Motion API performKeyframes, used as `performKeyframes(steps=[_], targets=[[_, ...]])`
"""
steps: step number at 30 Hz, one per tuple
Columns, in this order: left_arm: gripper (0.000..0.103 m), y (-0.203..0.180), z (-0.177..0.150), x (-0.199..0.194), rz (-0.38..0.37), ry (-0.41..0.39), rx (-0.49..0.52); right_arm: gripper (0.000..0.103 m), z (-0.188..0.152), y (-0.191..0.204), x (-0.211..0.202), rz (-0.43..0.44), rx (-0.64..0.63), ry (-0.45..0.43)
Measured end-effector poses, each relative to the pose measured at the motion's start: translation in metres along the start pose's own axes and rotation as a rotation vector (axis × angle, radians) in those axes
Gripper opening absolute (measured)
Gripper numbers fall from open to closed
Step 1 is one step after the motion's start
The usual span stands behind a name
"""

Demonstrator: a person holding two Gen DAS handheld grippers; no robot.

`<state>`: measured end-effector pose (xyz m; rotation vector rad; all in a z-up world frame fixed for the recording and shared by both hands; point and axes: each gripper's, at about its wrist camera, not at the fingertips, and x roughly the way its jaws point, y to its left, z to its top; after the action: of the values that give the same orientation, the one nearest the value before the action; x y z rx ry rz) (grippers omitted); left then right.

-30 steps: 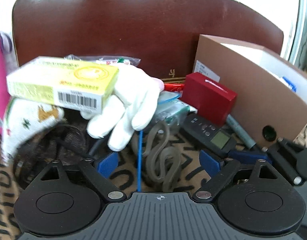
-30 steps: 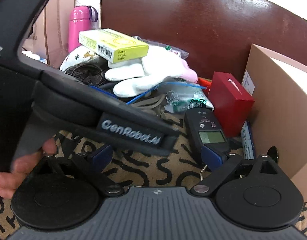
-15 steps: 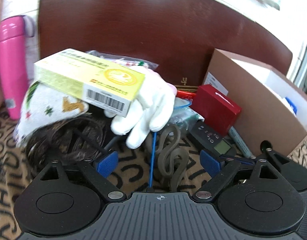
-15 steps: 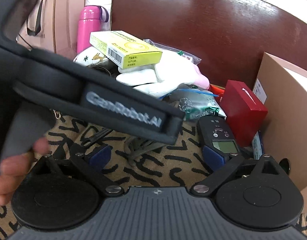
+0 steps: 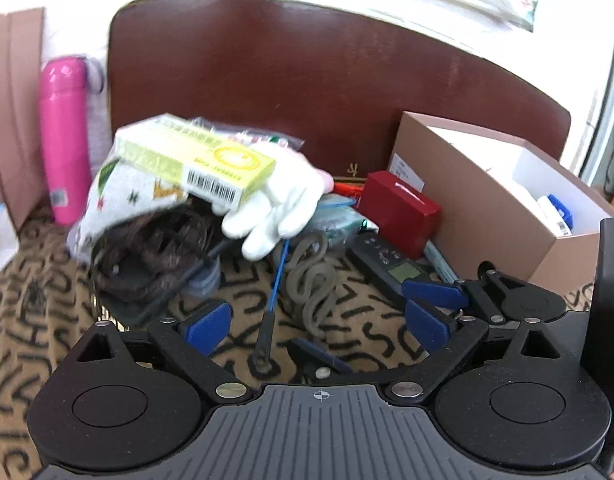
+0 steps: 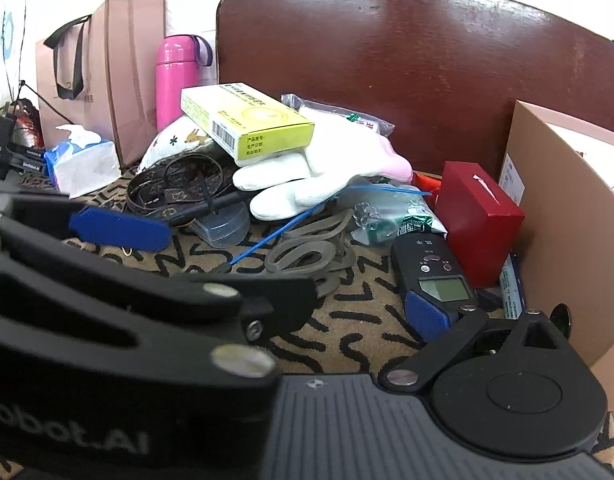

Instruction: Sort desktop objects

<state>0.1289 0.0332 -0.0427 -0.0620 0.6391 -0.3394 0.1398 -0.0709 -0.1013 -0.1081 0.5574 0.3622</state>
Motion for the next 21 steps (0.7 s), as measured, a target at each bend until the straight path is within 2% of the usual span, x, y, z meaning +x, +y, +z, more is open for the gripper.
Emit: performKeyframes(steps=[3, 10, 14, 18, 21], targets=[[0.101, 0.005, -0.005, -0.002, 0.000, 0.007, -0.028, 0.099, -0.002, 0.000, -0.001, 0.002, -0.006, 0.000], [0.100, 0.017, -0.001, 0.006, 0.056, 0.028, -0.063, 0.098, 0.002, 0.006, 0.012, 0.034, -0.014, 0.003], [0.099, 0.024, -0.001, -0.005, 0.063, 0.017, -0.078, 0.098, 0.007, 0.010, 0.020, 0.049, -0.024, 0.003], [0.100, 0.031, -0.012, -0.028, 0.124, -0.016, -0.075, 0.098, 0.007, 0.011, 0.019, 0.059, -0.026, 0.006], [0.100, 0.042, -0.018, -0.039, 0.236, 0.003, -0.085, 0.098, 0.003, 0.010, 0.018, 0.056, -0.026, 0.015]])
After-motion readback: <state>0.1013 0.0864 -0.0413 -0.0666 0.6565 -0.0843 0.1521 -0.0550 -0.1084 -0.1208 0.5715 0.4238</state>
